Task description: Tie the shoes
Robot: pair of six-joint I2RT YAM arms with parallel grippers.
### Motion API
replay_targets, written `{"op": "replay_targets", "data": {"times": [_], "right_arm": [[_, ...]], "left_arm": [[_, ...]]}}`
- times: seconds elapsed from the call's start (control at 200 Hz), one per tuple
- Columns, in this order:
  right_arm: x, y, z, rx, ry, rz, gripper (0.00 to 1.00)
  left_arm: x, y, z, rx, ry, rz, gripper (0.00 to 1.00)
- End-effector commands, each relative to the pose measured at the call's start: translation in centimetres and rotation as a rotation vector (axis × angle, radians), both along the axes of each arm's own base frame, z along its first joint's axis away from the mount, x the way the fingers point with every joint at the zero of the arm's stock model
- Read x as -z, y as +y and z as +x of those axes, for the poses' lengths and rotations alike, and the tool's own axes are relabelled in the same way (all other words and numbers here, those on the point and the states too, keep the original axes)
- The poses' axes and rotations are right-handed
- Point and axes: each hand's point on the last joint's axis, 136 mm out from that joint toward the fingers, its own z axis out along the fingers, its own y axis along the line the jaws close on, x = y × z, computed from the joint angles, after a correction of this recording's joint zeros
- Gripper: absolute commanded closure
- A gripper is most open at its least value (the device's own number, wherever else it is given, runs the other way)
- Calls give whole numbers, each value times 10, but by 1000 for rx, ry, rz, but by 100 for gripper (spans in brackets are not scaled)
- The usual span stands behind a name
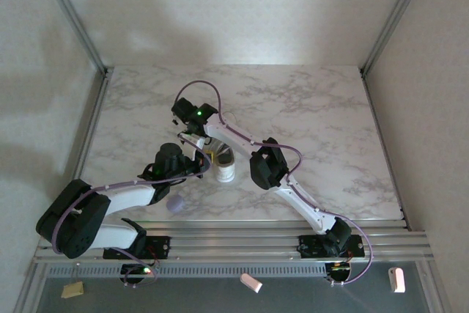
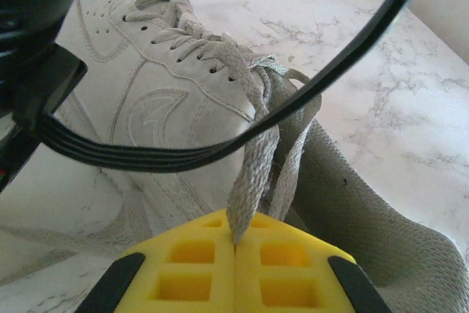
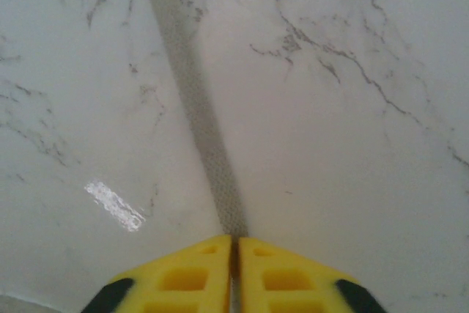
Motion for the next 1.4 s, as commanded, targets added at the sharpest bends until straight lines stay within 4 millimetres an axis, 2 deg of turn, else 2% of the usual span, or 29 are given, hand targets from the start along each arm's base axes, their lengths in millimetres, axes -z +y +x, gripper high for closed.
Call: {"op": "replay_targets", "data": {"times": [0.0,0.17,0.265,0.42,0.566,0.971,1.216,1.397], "right_arm": [[-2,10,-38,-82,91,10,91],[-63,29,-47,-141,84,192,82],[-75,30,-38,-125,46,216,75],[-57,22,-19,-58,41,173,65],[-40,15,-11,-16,63,147,64],[-31,15,-14,-10,105,156,49],[-10,8,-10,-3,75,85,45],[3,8,-15,-15,64,38,42]], "left_arm": [[-15,-6,1,22,-49,-29,100],[-18,-6,0,22,-55,-33,100],[-18,-5,-1,23,-56,-33,100],[-18,-5,-3,30,-60,-36,100],[-19,-4,-8,36,-74,-55,100],[-19,-2,-18,36,-89,-122,100],[-20,-3,-18,41,-87,-116,100],[-16,-5,-18,56,-74,-100,100]]}}
